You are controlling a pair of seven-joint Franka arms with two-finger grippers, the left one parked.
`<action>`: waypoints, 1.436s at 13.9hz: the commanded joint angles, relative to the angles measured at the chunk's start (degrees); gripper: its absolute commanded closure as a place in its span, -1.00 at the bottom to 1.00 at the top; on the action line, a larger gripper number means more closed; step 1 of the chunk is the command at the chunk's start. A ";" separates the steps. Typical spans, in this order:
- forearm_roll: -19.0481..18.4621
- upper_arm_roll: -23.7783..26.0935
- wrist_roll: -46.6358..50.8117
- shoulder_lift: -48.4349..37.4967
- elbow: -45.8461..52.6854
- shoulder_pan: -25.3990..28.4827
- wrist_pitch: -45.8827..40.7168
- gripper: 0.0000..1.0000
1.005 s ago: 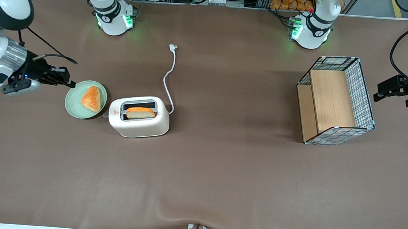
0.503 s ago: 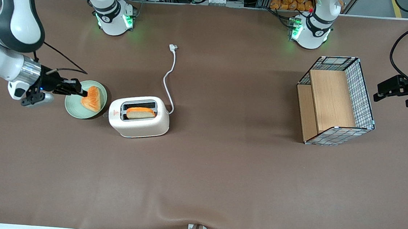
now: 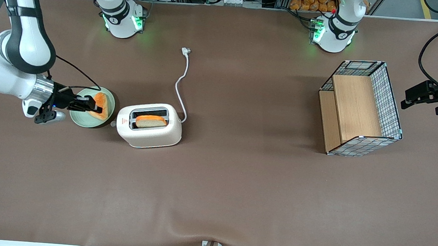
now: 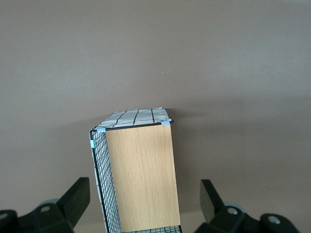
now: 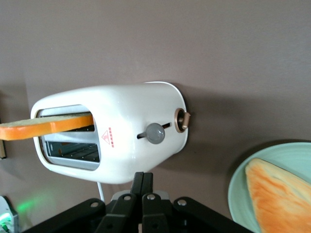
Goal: Press toaster button with right arm
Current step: 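Lower the right gripper beside the toaster's side knob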
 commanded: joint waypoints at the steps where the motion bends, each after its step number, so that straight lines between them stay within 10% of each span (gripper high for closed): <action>1: 5.19 -0.03 -3.89 2.42 0.10 0.66 2.22 1.00; 20: 10.66 -0.03 -6.71 8.48 3.36 1.80 4.16 1.00</action>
